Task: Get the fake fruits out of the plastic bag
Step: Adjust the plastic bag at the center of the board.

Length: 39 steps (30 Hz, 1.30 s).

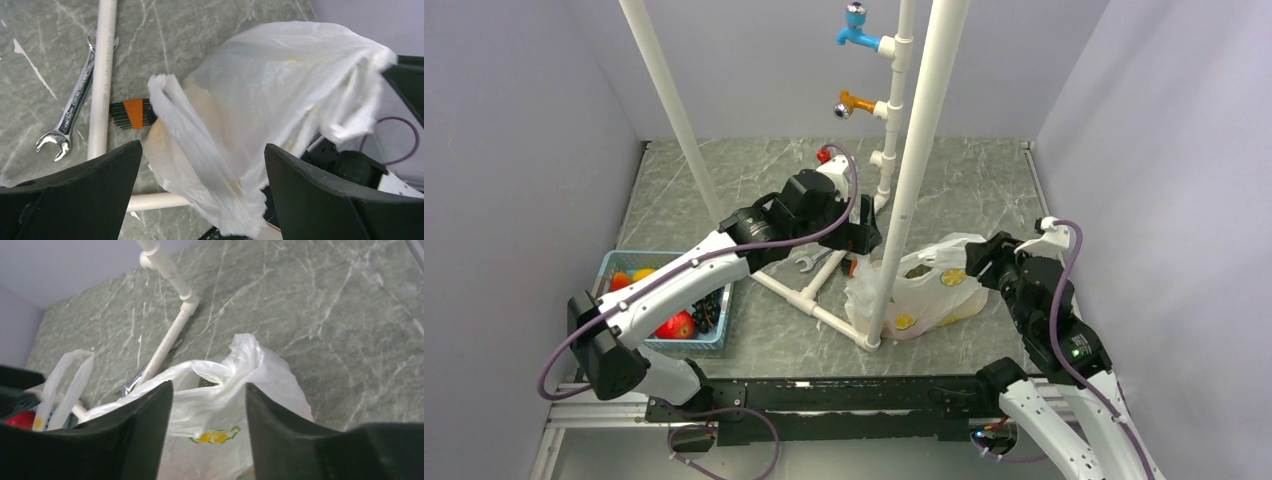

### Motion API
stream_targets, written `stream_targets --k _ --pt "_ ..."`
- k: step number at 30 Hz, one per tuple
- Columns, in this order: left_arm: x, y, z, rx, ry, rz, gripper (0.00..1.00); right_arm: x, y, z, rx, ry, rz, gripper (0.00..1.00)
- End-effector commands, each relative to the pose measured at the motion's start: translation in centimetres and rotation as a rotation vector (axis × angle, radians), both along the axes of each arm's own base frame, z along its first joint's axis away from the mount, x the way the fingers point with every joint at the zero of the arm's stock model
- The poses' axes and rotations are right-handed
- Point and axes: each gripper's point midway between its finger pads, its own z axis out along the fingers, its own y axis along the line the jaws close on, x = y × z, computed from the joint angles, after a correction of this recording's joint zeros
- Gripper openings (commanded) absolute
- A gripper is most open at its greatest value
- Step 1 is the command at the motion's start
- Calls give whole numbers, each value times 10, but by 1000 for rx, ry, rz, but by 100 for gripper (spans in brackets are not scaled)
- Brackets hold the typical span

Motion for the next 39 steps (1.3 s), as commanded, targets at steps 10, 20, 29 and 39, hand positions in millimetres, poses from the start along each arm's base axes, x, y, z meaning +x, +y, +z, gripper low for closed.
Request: stream_targets --k 10,20,29,39 --pt "10 -15 3 -89 -3 -20 69 -34 55 38 53 -31 379 98" --pt "-12 -12 34 -226 -46 -87 9 -8 61 20 192 109 258 100" --pt "-36 -31 55 -371 -32 -226 0 -14 68 11 173 144 314 100" --pt "-55 -40 49 -380 -12 -284 0 -25 29 -8 152 232 95 100"
